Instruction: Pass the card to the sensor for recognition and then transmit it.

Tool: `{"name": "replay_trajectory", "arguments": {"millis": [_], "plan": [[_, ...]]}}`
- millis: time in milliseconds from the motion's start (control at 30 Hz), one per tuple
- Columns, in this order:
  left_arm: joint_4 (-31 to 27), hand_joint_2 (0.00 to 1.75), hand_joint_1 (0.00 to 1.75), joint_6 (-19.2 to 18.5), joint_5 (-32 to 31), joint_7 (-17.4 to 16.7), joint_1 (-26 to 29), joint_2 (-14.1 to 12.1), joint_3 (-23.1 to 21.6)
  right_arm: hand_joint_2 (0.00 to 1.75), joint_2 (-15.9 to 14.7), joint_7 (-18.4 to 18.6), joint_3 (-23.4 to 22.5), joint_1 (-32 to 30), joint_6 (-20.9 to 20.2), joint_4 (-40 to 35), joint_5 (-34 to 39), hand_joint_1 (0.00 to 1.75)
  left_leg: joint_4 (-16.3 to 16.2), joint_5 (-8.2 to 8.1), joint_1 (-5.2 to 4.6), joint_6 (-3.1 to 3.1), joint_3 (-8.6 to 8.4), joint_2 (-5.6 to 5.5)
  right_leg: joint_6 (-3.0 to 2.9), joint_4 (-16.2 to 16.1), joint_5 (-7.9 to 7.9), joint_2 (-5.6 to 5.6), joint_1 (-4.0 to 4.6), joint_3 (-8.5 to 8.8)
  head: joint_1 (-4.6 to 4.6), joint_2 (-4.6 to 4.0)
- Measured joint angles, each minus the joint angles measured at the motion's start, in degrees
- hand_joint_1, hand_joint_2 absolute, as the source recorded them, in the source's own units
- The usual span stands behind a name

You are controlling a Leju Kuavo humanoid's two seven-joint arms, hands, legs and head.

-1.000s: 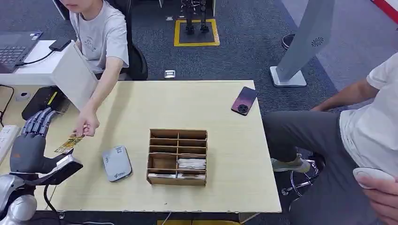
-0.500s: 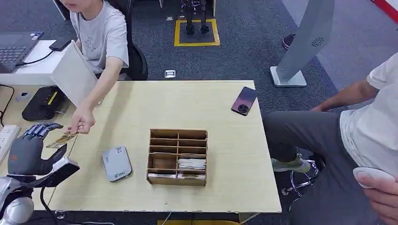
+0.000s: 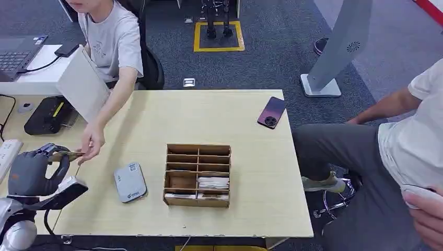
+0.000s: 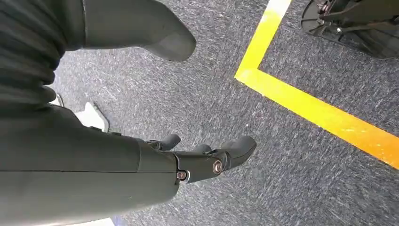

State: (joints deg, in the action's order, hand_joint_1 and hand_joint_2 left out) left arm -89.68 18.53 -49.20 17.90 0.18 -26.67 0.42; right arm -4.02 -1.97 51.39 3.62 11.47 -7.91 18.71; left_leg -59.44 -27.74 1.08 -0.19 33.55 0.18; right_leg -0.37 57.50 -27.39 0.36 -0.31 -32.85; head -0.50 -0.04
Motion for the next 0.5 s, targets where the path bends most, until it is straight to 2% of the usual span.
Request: {"name": "replay_trajectory", "arguments": {"millis": [367,500], "plan": [[0.00,1.75,1.75,-0.09,0.11,0.15,0.03,-0.02,0.00,1.75,0.00,0.02,0.00,0.00,-0.02,-0.02,0.00,0.00,0.00,0.00,0.00,0.00,0.00,0.00,0.00,0.00,0.00,0.00,0.00,0.01,0.00,0.00],[-0.02,1.75,1.75,-2.52,4.97,1.66,0.10,0.15,0.00,1.75,0.00,0.02,0.02,0.00,0.00,0.00,0.35,0.00,0.00,0.00,0.00,0.00,0.00,0.00,0.00,0.00,0.00,0.00,0.00,0.00,0.00,0.00]]}}
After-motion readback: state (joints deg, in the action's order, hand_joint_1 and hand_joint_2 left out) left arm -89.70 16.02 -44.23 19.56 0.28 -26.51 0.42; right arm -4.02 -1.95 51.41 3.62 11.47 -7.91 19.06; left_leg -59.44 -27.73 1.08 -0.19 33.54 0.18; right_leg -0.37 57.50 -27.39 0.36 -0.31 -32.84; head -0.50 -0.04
